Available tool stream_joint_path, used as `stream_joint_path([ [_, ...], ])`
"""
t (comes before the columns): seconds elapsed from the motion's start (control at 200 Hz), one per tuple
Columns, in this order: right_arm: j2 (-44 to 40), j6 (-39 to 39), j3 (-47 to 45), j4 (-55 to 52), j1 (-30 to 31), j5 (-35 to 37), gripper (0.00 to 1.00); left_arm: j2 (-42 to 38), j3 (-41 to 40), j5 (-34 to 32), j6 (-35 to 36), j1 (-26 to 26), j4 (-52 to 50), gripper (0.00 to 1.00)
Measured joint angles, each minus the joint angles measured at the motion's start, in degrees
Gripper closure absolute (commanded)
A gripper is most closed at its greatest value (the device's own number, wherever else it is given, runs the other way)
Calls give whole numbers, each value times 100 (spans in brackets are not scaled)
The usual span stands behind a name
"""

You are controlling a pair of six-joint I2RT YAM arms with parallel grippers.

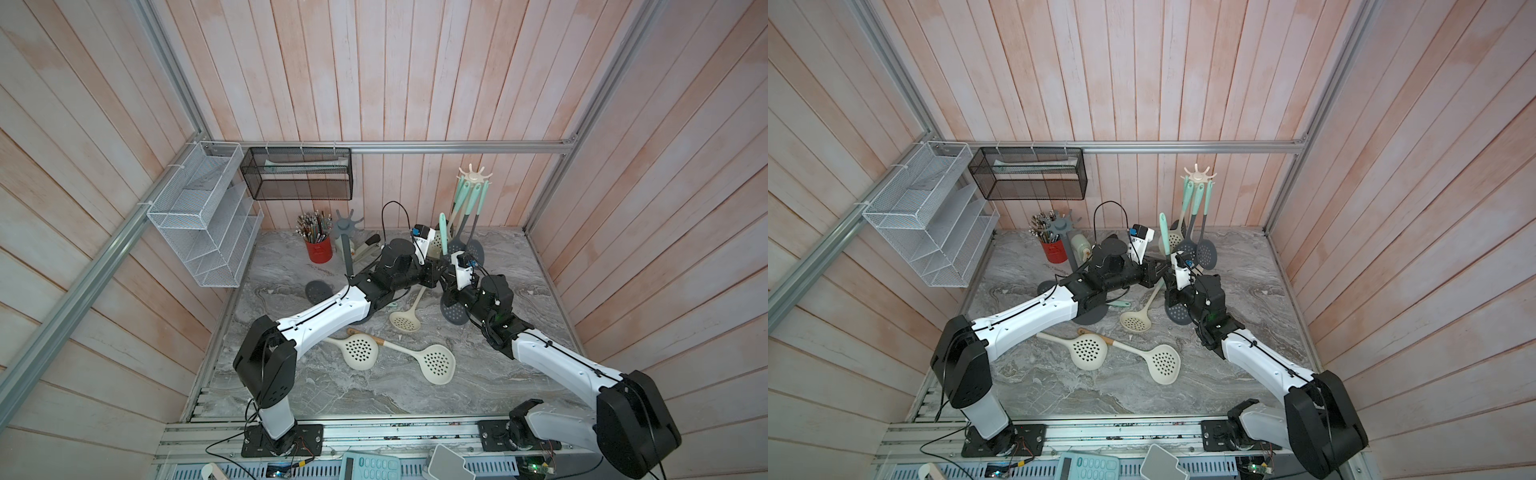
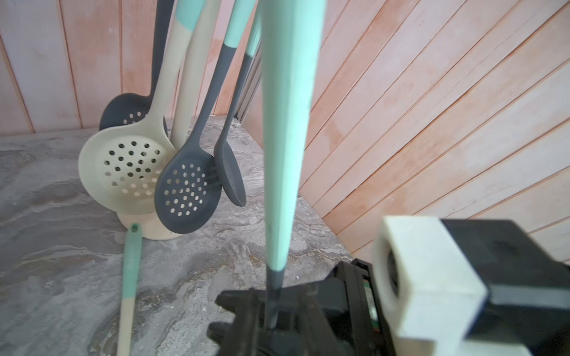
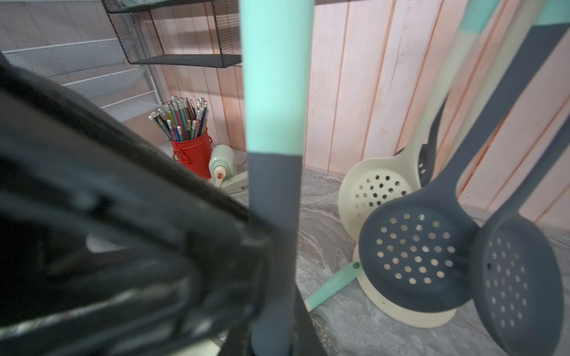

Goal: Hang the skimmer on the kitchen utensil rack
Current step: Pick up the skimmer from the center of the board.

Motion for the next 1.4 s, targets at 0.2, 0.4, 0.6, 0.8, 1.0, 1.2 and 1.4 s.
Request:
stream_joint_path([
  [0.2, -243, 28, -52, -105, -22, -9, 95, -98, -2, 256, 0, 87, -13, 53],
  [0.4, -457, 42, -87, -258, -22, -286, 95, -387, -59, 625, -59, 352, 219, 53],
  [0.6, -498, 66, -181, -422, -22, -704, 94, -501, -74, 1045, -94, 588, 671, 53],
  [0.8, -527, 83, -225, -570, -20, -1016, 93, -422, 35, 1346, -87, 671, 848, 57],
  [1.0, -542, 81, -223, -575, 24, -1058, 93, -107, 374, 1281, -74, 684, 831, 78],
  [1.2, -533, 79, -223, -623, 96, -905, 83, -9, 481, 1012, -129, 675, 691, 100],
  [1.4, -525, -7, -199, -623, 291, -350, 56, -9, 492, 619, -129, 669, 520, 100],
])
